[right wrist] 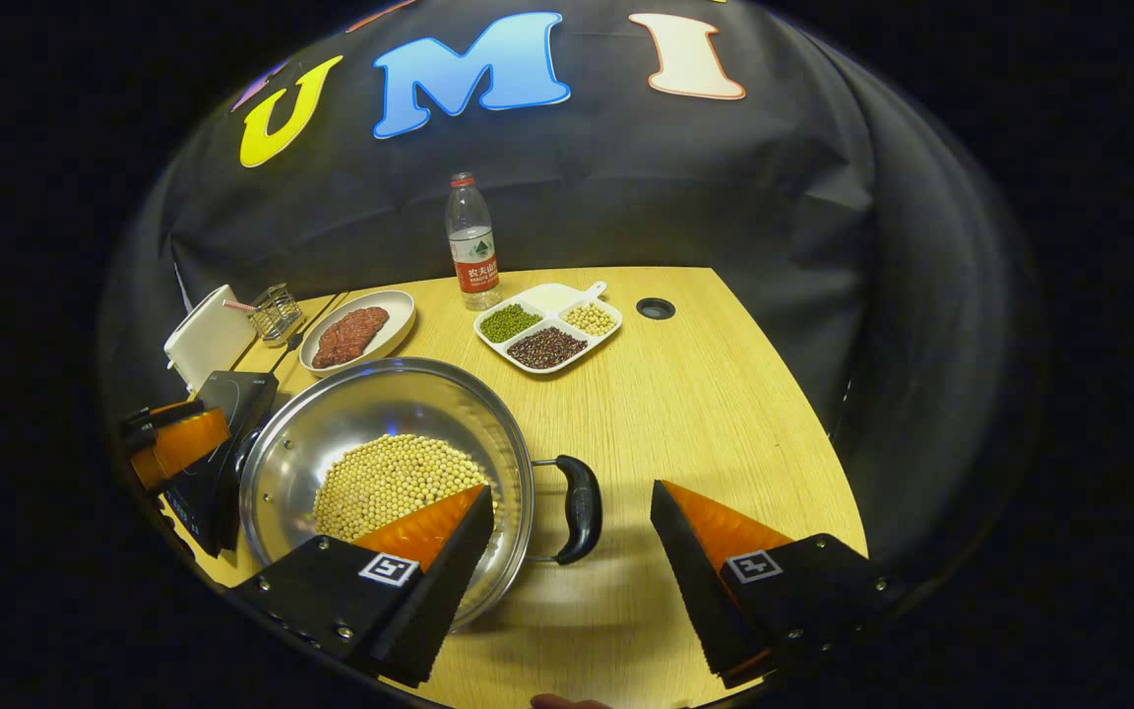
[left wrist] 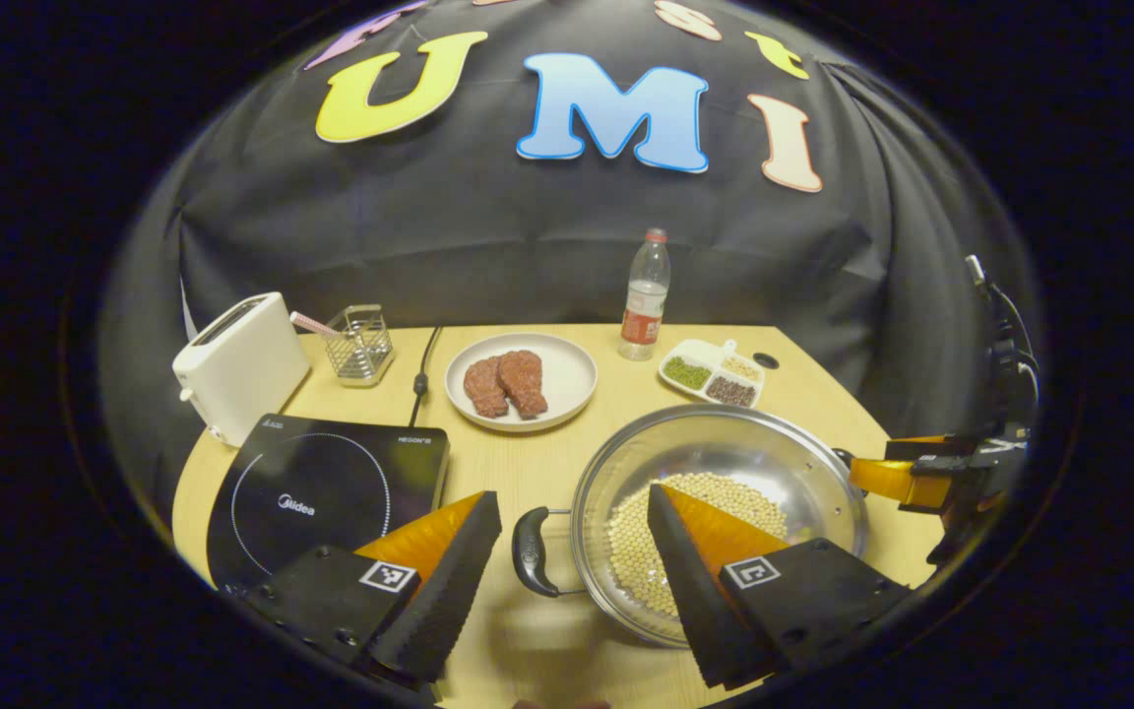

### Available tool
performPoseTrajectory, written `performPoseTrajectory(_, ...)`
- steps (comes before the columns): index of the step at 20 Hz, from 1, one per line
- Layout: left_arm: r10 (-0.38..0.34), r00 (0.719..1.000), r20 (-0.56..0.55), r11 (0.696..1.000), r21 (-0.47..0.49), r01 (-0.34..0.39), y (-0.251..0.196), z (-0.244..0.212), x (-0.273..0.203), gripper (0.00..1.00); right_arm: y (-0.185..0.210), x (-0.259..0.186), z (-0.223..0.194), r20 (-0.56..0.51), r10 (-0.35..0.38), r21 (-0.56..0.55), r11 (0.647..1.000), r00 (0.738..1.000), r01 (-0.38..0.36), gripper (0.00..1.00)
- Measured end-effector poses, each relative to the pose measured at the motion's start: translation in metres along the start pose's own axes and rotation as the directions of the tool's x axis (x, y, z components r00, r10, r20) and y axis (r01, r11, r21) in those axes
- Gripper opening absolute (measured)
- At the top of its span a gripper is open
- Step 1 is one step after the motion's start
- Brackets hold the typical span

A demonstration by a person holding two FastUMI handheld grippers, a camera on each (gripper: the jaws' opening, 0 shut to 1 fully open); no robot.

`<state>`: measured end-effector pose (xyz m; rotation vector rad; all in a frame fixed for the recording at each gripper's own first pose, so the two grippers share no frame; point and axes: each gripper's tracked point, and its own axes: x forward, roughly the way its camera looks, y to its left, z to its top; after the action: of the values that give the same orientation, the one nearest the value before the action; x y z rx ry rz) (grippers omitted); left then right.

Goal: First push the handle of the pot to place it horizontally, then grasp the pot with both hands and set it on the induction cooktop.

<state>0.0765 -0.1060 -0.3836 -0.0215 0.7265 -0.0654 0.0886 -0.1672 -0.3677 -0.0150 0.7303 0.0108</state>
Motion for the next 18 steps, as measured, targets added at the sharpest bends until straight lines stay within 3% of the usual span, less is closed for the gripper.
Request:
performPoseTrajectory(11,0.053,0.986,-0.16,0.998,-0.017,-0.057,0.015,-0.06,0.056,0.98,0.003,0.052,-0.023,-0.076,0.028,0.008,1.0,0.997,-0.027,0.96)
performPoseTrajectory(14,0.047,0.984,-0.172,0.999,-0.018,-0.051,0.014,-0.064,0.06,0.85,0.011,0.049,-0.022,-0.082,0.054,0.025,0.998,0.995,-0.052,0.63)
performPoseTrajectory(16,0.044,0.983,-0.177,0.999,-0.009,-0.046,0.016,-0.063,0.064,0.74,0.012,0.051,-0.025,-0.09,0.054,0.051,0.997,0.994,-0.05,0.61)
performPoseTrajectory(18,0.039,0.983,-0.18,0.999,-0.004,-0.04,0.016,-0.062,0.066,0.72,0.013,0.048,-0.026,-0.107,0.058,0.071,0.996,0.993,-0.051,0.57)
